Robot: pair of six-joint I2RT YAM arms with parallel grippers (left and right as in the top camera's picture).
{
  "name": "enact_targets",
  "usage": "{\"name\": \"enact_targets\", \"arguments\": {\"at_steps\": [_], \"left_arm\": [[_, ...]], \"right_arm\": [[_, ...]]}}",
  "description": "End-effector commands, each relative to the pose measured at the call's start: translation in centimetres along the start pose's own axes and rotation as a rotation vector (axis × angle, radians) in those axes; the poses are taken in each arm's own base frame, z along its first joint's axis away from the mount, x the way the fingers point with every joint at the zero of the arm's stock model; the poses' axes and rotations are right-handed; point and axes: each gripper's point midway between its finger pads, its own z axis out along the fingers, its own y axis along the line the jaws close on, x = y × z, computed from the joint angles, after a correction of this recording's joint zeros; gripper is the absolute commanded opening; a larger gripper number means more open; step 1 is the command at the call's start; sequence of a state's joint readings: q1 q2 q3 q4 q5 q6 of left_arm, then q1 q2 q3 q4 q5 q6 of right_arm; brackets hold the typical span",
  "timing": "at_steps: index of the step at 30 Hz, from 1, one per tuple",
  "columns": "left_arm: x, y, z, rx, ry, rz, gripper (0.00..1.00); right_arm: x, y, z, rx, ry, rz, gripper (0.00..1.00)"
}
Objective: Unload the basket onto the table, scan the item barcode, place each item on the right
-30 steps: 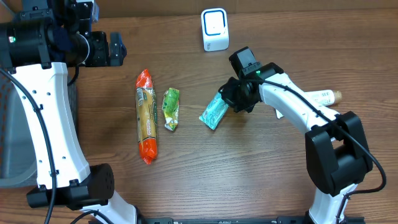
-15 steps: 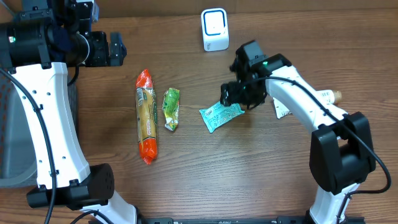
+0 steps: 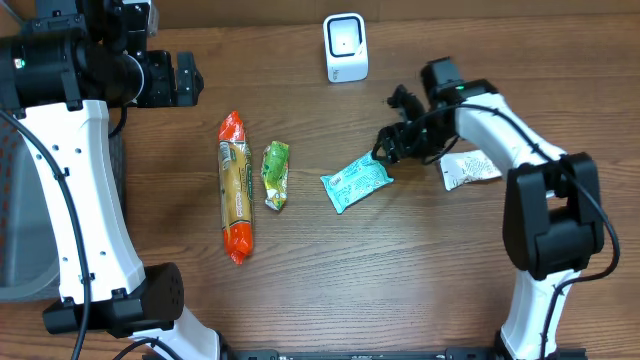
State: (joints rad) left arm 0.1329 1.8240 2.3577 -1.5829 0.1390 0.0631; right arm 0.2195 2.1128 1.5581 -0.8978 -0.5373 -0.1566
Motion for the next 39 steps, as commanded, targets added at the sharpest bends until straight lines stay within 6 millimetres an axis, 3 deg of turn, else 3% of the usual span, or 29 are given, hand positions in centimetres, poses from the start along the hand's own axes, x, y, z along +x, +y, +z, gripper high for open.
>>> {"name": "enact_targets", "arguments": {"at_steps": [1,6,11,20,26,28,31,36,39], "left_arm": [[-0.3,-0.1,-1.0,0.003,-0.031,0.020,1.00],[-0.3,-0.1,-1.0,0.003,-0.031,0.020,1.00],[-0.3,-0.1,-1.0,0.003,-0.031,0.020,1.00],[-0.3,-0.1,-1.0,0.003,-0.031,0.020,1.00],[-0.3,-0.1,-1.0,0.003,-0.031,0.020,1.00],[-0.3,-0.1,-1.0,0.003,-0.031,0.020,1.00],[-0.3,-0.1,-1.0,0.003,-0.031,0.020,0.99],[-0.3,-0.1,-1.0,0.003,-0.031,0.020,1.00],[-0.3,-0.1,-1.0,0.003,-0.031,0.020,1.00]], "right_arm": [[-0.7,1.2,0.1,-0.135,-0.023,-0.044,0.79],[0.2,0.8,2.1,-0.167,0.024,-0.033,0.79],[0.3,0.9,2.4,-0.161,0.048,-0.034,0.80],[2.4,0.7,5.0,0.020,0.162,-0.150,0.77],[2.6,1.9,6.3,0.037,0.180,-0.209,0.57],[2.6,1.6,6.2,0.048,0.180,-0.180,0.31],[2.6,1.1,5.9,0.057,0.177,-0.128,0.08],[3.0,0.3,5.0,0.043,0.188,0.006,0.04],[3.1,1.6,3.8,-0.079,0.195,0.064,0.04]]}}
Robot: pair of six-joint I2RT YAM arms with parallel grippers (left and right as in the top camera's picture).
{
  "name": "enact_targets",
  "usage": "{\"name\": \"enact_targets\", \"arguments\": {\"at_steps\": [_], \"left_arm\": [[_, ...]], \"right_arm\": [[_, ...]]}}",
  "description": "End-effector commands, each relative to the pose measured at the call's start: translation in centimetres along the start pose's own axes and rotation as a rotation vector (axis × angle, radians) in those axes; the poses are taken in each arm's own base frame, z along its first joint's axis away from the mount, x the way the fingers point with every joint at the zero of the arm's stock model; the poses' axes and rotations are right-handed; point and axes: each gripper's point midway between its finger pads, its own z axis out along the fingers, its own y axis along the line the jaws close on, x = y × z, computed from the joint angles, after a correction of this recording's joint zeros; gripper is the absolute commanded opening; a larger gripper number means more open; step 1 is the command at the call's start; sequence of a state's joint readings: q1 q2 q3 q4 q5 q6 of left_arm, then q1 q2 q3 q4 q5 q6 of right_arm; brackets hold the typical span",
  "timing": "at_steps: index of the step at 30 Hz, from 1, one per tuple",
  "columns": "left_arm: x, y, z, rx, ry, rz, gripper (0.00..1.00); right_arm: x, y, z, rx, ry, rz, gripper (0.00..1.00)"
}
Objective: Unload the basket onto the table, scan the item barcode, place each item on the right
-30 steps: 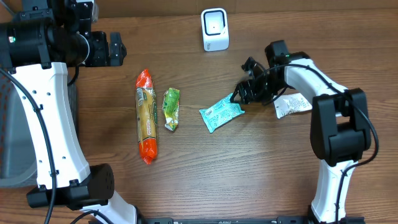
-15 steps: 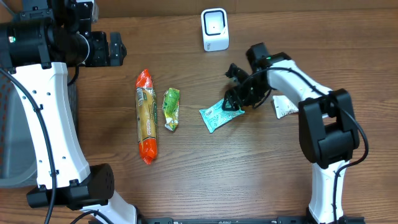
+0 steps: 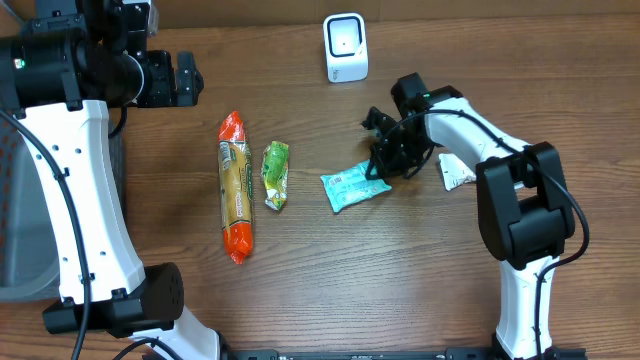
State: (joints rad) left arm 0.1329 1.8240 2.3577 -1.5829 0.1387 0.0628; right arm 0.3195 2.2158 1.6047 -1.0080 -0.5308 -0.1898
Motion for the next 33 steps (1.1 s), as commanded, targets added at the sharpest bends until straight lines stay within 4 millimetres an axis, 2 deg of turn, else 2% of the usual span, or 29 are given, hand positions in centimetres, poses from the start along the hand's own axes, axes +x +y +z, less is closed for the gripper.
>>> {"name": "enact_targets", "arguments": {"at_steps": [1,5,8,9,14,17,21,25,28,33], "left_arm": [[-0.3,-0.1,-1.0,0.004,-0.031,0.021,1.00],[-0.3,-0.1,-1.0,0.004,-0.031,0.021,0.99],[-0.3,-0.1,-1.0,0.004,-0.031,0.021,1.00],[-0.3,-0.1,-1.0,0.004,-0.031,0.021,1.00],[-0.3,-0.1,-1.0,0.004,-0.031,0.021,0.99],[-0.3,-0.1,-1.0,0.004,-0.031,0.021,1.00],[-0.3,-0.1,-1.0,0.004,-0.031,0.021,1.00],[-0.3,-0.1,-1.0,0.004,-0.031,0.021,1.00],[-0.3,-0.1,-1.0,0.004,-0.031,0.021,1.00],[-0.3,-0.1,-1.0,0.004,-0.031,0.021,1.00]], "right_arm": [[-0.2,-0.1,-1.0,-0.109,-0.007,0.098,0.04],[-1.8,3.0,-4.9,-0.365,-0.124,0.069,0.04],[-2.8,4.1,-8.5,-0.448,-0.221,0.041,0.04],[-3.1,4.6,-10.2,-0.463,-0.261,0.023,0.04],[-2.9,6.9,-16.2,-0.449,-0.378,-0.022,0.04],[-2.5,7.7,-19.0,-0.364,-0.435,-0.018,0.04],[-1.8,7.6,-21.7,-0.198,-0.501,0.010,0.04],[-1.0,9.2,-24.1,-0.162,-0.562,-0.039,0.04],[-0.9,9.4,-24.7,-0.147,-0.581,-0.044,0.04],[-1.8,7.3,-24.7,-0.009,-0.614,0.053,0.04]]}}
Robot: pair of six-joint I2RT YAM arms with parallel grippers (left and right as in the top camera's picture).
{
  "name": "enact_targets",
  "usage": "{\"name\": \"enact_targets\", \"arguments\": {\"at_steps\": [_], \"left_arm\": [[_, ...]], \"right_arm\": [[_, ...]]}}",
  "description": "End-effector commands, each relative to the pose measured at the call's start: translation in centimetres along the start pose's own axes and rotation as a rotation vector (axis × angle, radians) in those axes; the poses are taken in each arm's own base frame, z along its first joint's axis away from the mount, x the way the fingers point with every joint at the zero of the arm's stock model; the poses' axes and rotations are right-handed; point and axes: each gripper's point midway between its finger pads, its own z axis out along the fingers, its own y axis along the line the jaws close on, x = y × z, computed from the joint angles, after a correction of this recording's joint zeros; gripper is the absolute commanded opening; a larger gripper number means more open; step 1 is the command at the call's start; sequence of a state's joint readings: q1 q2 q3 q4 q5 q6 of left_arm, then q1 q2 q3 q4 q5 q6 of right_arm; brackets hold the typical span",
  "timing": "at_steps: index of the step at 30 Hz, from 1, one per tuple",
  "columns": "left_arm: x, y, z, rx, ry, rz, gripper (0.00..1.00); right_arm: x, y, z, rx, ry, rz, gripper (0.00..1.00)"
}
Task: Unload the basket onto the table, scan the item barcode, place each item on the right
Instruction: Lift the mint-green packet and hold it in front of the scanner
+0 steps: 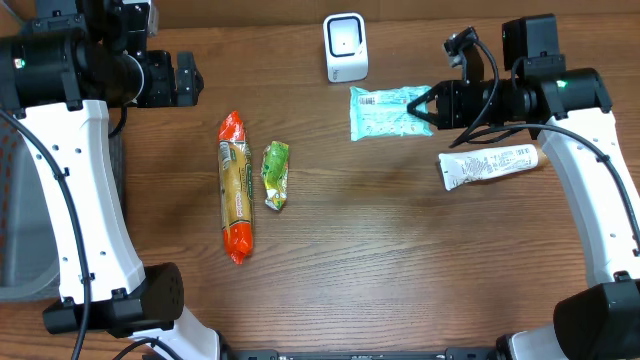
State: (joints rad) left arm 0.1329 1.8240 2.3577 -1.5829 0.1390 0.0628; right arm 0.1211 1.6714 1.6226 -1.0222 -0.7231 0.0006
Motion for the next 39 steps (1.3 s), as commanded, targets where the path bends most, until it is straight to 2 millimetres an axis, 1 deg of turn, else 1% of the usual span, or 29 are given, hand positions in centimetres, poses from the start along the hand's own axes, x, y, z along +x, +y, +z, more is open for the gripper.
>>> {"name": "enact_targets", "arguments": {"at_steps": [1,3,6,7,9,10,12,14,16,20,22,24,26,27,29,31,34,36,39], "left_arm": [[-0.3,-0.1,-1.0,0.003,-0.031,0.021,1.00],[-0.3,-0.1,-1.0,0.003,-0.031,0.021,1.00],[-0.3,-0.1,-1.0,0.003,-0.031,0.021,0.99],[-0.3,-0.1,-1.0,0.003,-0.031,0.021,1.00],[-0.3,-0.1,-1.0,0.003,-0.031,0.021,1.00],[-0.3,-0.1,-1.0,0.003,-0.031,0.021,1.00],[-0.3,-0.1,-1.0,0.003,-0.031,0.021,1.00],[-0.3,-0.1,-1.0,0.003,-0.031,0.021,1.00],[-0.3,-0.1,-1.0,0.003,-0.031,0.021,1.00],[-0.3,-0.1,-1.0,0.003,-0.031,0.021,0.99],[-0.3,-0.1,-1.0,0.003,-0.031,0.021,0.99],[-0.3,-0.1,-1.0,0.003,-0.031,0.021,1.00],[-0.3,-0.1,-1.0,0.003,-0.031,0.021,1.00],[-0.3,-0.1,-1.0,0.003,-0.031,0.021,1.00],[-0.3,-0.1,-1.0,0.003,-0.031,0.021,0.99],[-0.3,-0.1,-1.0,0.003,-0.031,0.021,1.00],[-0.3,-0.1,-1.0,0.003,-0.031,0.021,1.00],[-0.3,-0.1,-1.0,0.003,-0.031,0.021,1.00],[-0.3,-0.1,-1.0,0.003,-0.031,0.021,1.00]], "right_arm": [[-1.9,-0.7,-0.7,0.155,-0.082,0.012,0.04],[-3.1,-1.0,-0.9,0.251,-0.129,0.006,0.04],[-5.6,-0.9,-1.9,0.447,-0.238,-0.036,0.04],[-6.9,-0.7,-2.8,0.562,-0.307,-0.068,0.04],[-8.4,-0.2,-3.9,0.711,-0.404,-0.112,0.04],[-9.5,0.4,-4.6,0.824,-0.481,-0.153,0.04],[-10.7,1.3,-4.4,0.942,-0.543,-0.236,0.04],[-11.6,1.8,-3.3,1.017,-0.563,-0.315,0.04],[-12.8,1.6,-1.6,1.088,-0.563,-0.410,0.04],[-14.5,-0.3,2.7,1.194,-0.421,-0.704,0.04],[-15.2,-1.3,4.5,1.241,-0.353,-0.841,0.04],[-16.1,-2.0,6.4,1.279,-0.319,-0.955,0.04],[-16.7,-2.4,7.8,1.309,-0.293,-1.041,0.04],[-17.1,-2.7,8.8,1.328,-0.268,-1.121,0.04],[-17.4,-3.0,10.4,1.332,-0.223,-1.238,0.04],[-17.8,-3.3,11.8,1.321,-0.215,-1.326,0.04],[-18.4,-4.1,13.1,1.324,-0.223,-1.399,0.04],[-18.9,-5.0,13.5,1.342,-0.223,-1.439,0.04],[-19.0,-6.4,14.5,1.322,-0.203,-1.492,0.04]]}}
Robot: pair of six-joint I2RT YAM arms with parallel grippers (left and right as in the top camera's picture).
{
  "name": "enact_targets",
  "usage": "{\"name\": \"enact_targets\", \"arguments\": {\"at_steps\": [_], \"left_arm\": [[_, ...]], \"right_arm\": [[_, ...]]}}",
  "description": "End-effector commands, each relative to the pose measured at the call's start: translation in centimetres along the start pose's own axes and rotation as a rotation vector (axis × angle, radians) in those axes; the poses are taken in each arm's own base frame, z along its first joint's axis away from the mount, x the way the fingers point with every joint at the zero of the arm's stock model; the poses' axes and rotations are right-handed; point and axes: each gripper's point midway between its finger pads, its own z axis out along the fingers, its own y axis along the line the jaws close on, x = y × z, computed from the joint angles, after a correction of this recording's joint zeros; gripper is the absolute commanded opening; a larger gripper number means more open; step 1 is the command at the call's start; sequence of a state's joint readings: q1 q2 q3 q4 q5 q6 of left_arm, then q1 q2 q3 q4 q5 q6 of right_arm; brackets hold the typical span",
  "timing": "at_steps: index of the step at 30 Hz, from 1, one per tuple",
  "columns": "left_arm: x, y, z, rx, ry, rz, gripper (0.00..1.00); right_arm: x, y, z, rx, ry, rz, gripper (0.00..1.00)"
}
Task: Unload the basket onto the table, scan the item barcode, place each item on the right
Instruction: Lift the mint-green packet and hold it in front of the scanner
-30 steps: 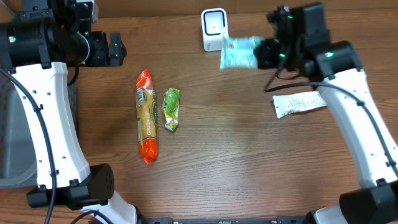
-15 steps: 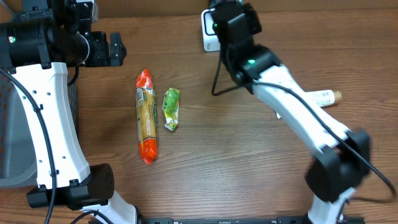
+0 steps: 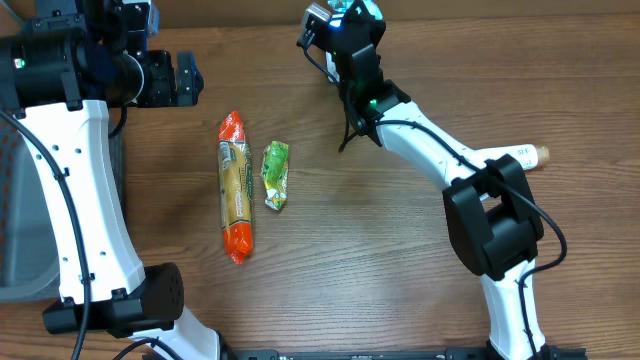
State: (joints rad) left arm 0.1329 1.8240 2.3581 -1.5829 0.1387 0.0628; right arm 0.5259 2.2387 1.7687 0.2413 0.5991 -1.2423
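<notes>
My right gripper (image 3: 338, 14) is at the far edge of the table, over the place of the white scanner, which the wrist hides. Only slivers of the teal packet (image 3: 347, 8) show at its fingers, and the gripper looks shut on it. No barcode can be read from above. My left gripper (image 3: 186, 80) hangs high at the far left, away from all items, with nothing in it.
A long orange-ended snack pack (image 3: 235, 186) and a small green packet (image 3: 275, 175) lie left of centre. A white tube (image 3: 527, 155) peeks out behind the right arm's elbow. A grey bin (image 3: 18, 220) stands at the left edge.
The right gripper has moved left and farther back with the teal packet, from right of the scanner to directly over it. The scanner is now covered. The left arm has not moved.
The right gripper was at the teal packet lying mid-table, then lower on its right end. Later it held the packet in the air just right of the scanner. Now it holds it over the scanner. The other items stayed put.
</notes>
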Motion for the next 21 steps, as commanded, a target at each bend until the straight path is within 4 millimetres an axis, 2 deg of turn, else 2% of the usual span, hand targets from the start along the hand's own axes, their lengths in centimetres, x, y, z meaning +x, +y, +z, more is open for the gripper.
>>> {"name": "enact_targets", "arguments": {"at_steps": [1,6,13,21], "left_arm": [[-0.3,-0.1,-1.0,0.004,-0.030,0.020,0.99],[-0.3,-0.1,-1.0,0.004,-0.030,0.020,1.00],[-0.3,-0.1,-1.0,0.004,-0.030,0.020,1.00],[-0.3,-0.1,-1.0,0.004,-0.030,0.020,1.00]], "right_arm": [[1.2,0.8,1.7,-0.015,-0.024,-0.117,0.04],[2.3,1.4,2.5,-0.025,-0.008,-0.121,0.04],[1.5,0.6,2.3,0.009,-0.032,-0.100,0.04],[1.4,0.7,2.3,0.009,-0.034,-0.099,0.04]]}}
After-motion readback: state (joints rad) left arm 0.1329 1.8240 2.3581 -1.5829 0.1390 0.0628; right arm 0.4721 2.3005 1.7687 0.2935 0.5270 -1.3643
